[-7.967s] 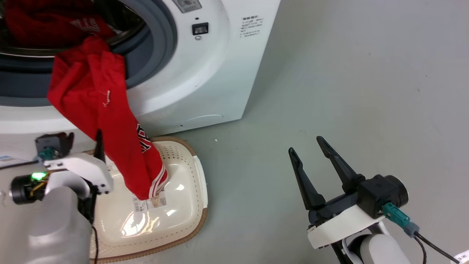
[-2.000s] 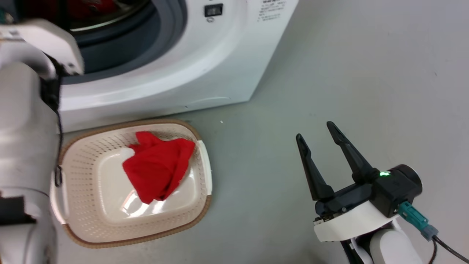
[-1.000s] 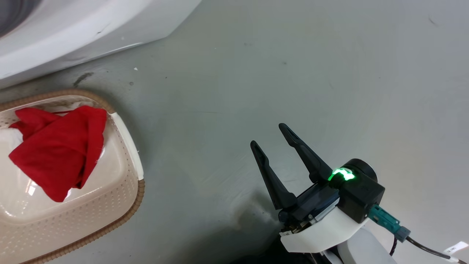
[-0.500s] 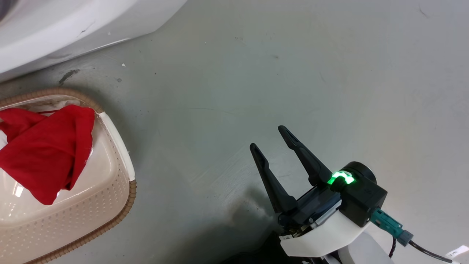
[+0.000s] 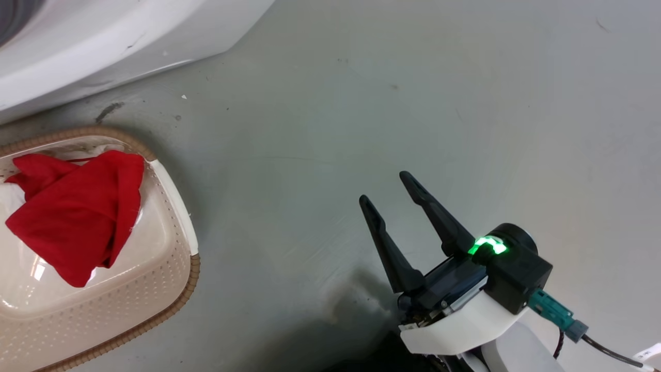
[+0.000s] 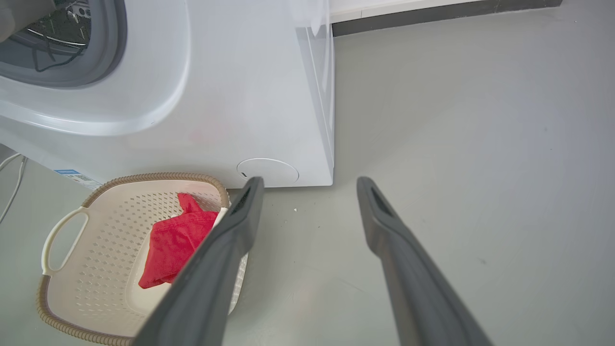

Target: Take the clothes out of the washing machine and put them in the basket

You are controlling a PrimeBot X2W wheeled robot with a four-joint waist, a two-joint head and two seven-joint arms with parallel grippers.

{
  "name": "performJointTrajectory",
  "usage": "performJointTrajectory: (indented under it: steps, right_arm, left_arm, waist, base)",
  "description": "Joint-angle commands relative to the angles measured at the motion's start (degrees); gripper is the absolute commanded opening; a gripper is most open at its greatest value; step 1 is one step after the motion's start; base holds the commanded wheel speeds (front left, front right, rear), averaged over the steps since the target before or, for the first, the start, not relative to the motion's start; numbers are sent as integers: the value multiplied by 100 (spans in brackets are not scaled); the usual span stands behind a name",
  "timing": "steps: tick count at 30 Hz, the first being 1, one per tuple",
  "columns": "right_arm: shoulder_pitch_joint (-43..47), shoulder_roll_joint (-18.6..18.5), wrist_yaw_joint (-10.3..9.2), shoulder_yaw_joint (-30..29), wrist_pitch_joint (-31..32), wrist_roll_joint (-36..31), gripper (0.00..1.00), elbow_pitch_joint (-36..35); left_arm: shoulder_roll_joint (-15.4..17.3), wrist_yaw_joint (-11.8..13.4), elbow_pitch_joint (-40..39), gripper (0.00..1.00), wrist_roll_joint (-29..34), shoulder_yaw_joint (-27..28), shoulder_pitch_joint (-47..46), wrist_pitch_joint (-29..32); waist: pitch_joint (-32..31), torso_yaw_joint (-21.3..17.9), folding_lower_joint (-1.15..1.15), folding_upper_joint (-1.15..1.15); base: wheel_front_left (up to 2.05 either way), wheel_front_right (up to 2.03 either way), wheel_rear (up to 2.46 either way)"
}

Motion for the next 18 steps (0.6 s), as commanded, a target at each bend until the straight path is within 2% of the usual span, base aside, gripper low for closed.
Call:
performJointTrajectory:
  steps: [1, 8, 14, 18]
  right_arm:
    - [-89, 13, -4, -37, -11, -35, 100, 5]
    - [-107, 13, -4, -211, -11, -105, 100, 65]
    - [-17, 11, -4, -340, -11, -172, 100, 232]
    - [100, 10, -4, -432, -5, -208, 100, 400]
  left_arm:
    - [-18, 75, -109, 0, -65, 49, 118, -162]
    - [-198, 323, -414, 0, -440, 314, 722, -1563]
    - [-465, 397, -85, 0, -841, 554, 1300, -2659]
    - [-679, 338, 297, 0, -1062, 657, 1740, -3276]
  waist:
    - [-42, 34, 0, 0]
    - [-383, 140, 0, 0]
    - [-920, 205, 0, 0]
    - [-1388, 268, 0, 0]
  base:
    - [0, 0, 0]
    - [0, 0, 0]
    - [0, 0, 0]
    - [0, 0, 0]
